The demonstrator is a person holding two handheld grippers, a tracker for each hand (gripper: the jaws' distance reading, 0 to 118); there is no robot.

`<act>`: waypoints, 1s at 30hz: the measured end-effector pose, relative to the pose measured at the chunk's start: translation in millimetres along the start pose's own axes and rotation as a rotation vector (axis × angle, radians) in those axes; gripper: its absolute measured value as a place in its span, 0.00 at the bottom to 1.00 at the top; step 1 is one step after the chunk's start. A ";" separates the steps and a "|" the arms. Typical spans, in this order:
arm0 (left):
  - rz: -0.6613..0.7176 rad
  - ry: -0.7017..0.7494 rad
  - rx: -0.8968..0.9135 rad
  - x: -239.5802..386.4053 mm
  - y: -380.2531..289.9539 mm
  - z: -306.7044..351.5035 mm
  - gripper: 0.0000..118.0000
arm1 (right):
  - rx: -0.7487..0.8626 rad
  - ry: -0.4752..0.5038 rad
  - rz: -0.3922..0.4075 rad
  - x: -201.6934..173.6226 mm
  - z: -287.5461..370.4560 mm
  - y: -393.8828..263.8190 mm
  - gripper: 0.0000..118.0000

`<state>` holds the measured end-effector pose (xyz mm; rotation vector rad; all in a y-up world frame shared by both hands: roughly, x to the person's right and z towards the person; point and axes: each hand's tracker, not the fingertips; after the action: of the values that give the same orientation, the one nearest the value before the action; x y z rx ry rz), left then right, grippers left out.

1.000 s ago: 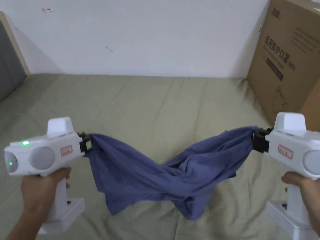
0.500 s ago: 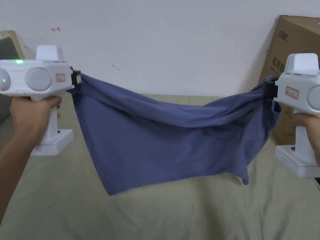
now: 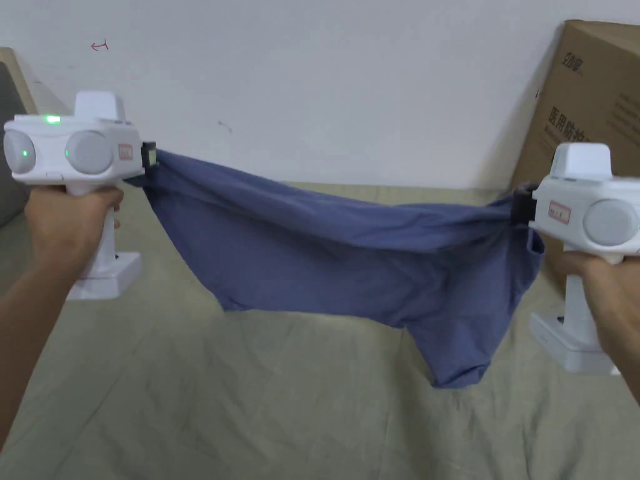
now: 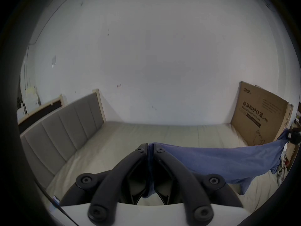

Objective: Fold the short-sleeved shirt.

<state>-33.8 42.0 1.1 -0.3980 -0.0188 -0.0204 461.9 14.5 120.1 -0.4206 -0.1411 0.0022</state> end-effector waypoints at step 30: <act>0.174 0.004 -0.344 -70.6 -340.5 224.3 0.03 | -0.298 -0.019 -0.215 8.6 192.8 -304.7 0.05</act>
<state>-115.6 -183.8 338.1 -0.7425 0.0240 0.1494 435.7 -185.0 419.4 -0.7014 -0.2063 -0.2288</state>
